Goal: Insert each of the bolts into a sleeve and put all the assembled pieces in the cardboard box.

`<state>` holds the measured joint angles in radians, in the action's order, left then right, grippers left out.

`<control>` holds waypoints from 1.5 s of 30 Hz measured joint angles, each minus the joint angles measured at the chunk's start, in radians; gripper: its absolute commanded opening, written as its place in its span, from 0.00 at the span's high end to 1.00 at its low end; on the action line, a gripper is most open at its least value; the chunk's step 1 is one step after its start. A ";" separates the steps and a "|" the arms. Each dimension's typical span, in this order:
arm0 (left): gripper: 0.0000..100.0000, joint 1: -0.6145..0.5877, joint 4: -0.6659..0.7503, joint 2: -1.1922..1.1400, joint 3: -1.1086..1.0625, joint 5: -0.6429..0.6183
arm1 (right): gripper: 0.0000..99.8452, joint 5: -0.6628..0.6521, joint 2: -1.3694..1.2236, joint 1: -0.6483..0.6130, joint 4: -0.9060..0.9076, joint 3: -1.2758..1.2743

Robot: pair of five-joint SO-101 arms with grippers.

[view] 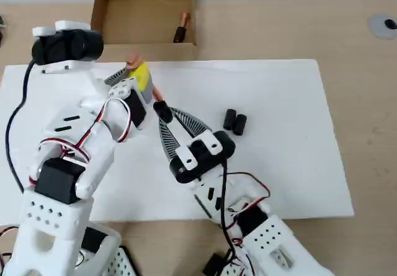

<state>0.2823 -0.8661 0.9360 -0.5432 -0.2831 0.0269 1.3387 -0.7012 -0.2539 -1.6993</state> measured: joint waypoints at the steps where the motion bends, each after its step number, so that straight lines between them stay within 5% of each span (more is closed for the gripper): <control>1: 0.99 0.000 -0.012 0.000 0.011 0.000 | 0.99 0.000 0.000 0.000 0.000 0.000; 33: 0.99 0.051 -0.086 0.002 0.051 0.008 | 0.99 0.002 0.000 0.002 0.000 0.000; 45: 0.99 0.052 -0.089 -0.002 0.048 0.100 | 0.99 0.000 0.000 0.000 0.000 0.000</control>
<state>0.3345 -0.9551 0.9344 -0.4956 -0.1834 0.0269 1.3387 -0.7012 -0.2539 -1.6993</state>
